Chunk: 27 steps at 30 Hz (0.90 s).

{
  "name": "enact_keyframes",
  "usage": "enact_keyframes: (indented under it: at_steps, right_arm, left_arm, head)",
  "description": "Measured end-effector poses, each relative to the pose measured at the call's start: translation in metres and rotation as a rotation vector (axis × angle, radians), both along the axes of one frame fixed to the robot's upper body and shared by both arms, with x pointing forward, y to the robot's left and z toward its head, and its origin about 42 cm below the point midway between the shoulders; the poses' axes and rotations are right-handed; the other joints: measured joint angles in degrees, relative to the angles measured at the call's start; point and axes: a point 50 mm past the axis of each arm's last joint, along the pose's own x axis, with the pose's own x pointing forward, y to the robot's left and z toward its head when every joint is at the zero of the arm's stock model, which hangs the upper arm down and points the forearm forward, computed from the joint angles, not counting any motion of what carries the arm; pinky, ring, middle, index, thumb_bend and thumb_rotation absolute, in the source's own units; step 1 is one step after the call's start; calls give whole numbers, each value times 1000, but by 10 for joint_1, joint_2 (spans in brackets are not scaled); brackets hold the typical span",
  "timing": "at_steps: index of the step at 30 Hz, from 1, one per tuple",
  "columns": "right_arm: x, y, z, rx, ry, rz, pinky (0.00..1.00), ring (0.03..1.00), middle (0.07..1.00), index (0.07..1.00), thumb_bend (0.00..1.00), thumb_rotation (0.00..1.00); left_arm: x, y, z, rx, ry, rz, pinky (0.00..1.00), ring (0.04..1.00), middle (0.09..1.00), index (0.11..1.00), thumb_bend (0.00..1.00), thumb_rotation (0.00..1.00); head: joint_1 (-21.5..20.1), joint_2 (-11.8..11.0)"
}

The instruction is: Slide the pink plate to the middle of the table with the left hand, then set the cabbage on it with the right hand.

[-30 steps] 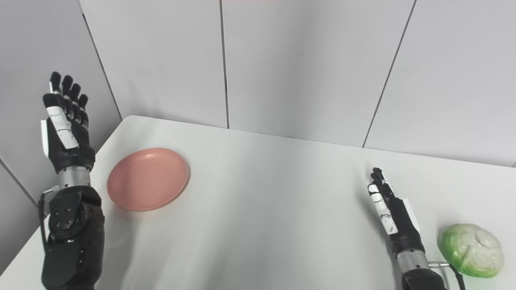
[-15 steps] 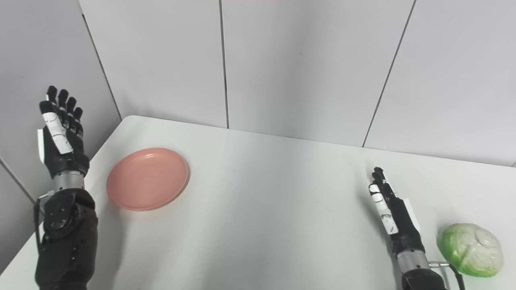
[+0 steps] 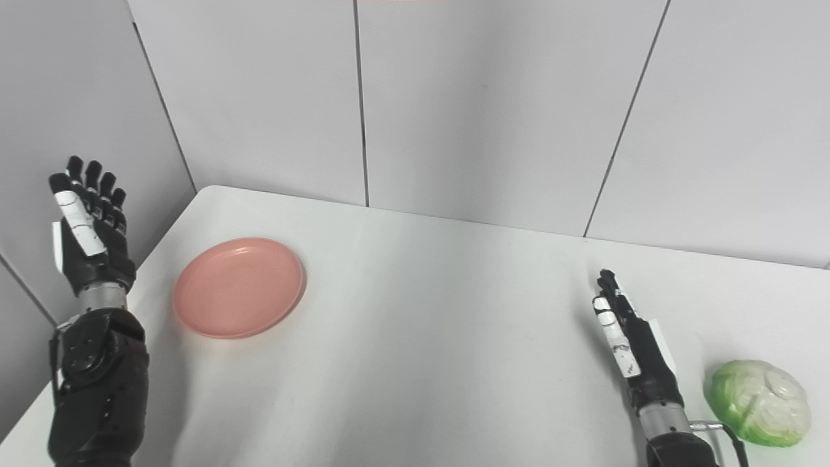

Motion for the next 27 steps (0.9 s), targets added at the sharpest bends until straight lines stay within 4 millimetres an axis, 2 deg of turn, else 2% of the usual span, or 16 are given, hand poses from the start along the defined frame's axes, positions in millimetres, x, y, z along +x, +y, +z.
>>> enact_keyframes:
  at_steps: [12,17,20,27]
  right_arm:
    - [0,-1,0,10,0,0,1000,967,961,964,704,1000]
    - [0,0,0,7,-1,0,1000,969,962,965,686,1000]
    - [0,0,0,13,-1,1,1000,978,968,969,710,1000]
    - [0,0,0,1,-1,-1,1000,977,962,958,711,1000]
  left_arm:
    - [5,11,-25,-48,99,0,985,985,985,990,887,1000]
    - [9,12,-42,-74,161,2,968,970,965,985,882,1000]
    - [11,12,-54,-95,202,4,975,968,960,980,869,1000]
    - [17,15,-70,-151,237,21,968,960,940,959,870,999]
  head:
    - [0,1]
    - [0,3]
    - [0,3]
    - [1,3]
